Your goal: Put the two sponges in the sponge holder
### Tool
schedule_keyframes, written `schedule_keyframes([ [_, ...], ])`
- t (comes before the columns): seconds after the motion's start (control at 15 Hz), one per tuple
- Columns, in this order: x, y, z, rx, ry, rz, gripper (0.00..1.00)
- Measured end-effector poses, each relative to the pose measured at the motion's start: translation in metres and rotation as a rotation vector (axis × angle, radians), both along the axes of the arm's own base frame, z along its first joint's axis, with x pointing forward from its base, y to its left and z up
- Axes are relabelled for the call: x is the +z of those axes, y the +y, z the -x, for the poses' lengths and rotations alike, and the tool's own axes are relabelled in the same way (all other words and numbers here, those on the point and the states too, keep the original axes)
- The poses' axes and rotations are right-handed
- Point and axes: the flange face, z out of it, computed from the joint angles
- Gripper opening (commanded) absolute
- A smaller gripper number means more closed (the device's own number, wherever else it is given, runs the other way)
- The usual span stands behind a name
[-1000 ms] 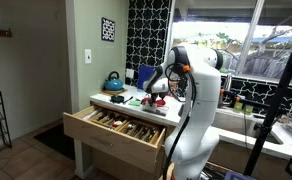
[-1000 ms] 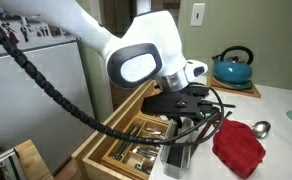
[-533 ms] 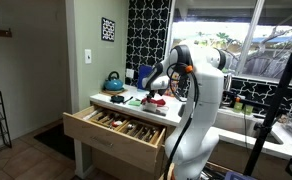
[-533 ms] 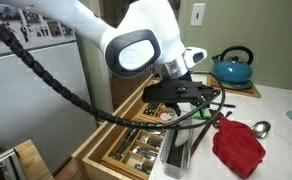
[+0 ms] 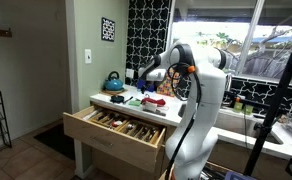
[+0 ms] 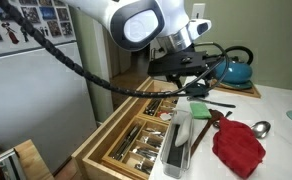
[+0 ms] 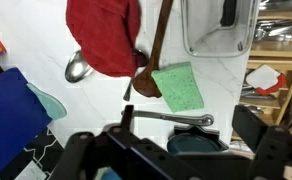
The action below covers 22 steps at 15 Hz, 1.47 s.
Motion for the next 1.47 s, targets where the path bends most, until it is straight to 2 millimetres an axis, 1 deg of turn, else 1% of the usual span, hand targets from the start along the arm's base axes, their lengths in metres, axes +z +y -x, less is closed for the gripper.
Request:
schedule_keyframes([
  [0.2,0.002,0.006,-0.025,0.0,-0.002,-0.046,1.0],
  [0.4,-0.005,0.007,-0.049,-0.002,0.004,-0.08,1.0],
  [0.53,-0.01,0.006,-0.06,-0.003,0.005,-0.088,1.0],
  [0.67,-0.012,0.004,-0.063,-0.005,0.006,-0.087,1.0],
  [0.93,-0.012,0.003,-0.064,-0.015,-0.002,-0.099,1.0],
  [1.13,-0.026,0.002,-0.065,-0.079,0.004,-0.196,1.0],
  [1.33,-0.041,-0.013,-0.066,-0.183,0.039,-0.274,1.0],
  [1.47,-0.053,-0.031,-0.063,-0.283,0.061,-0.308,1.0],
])
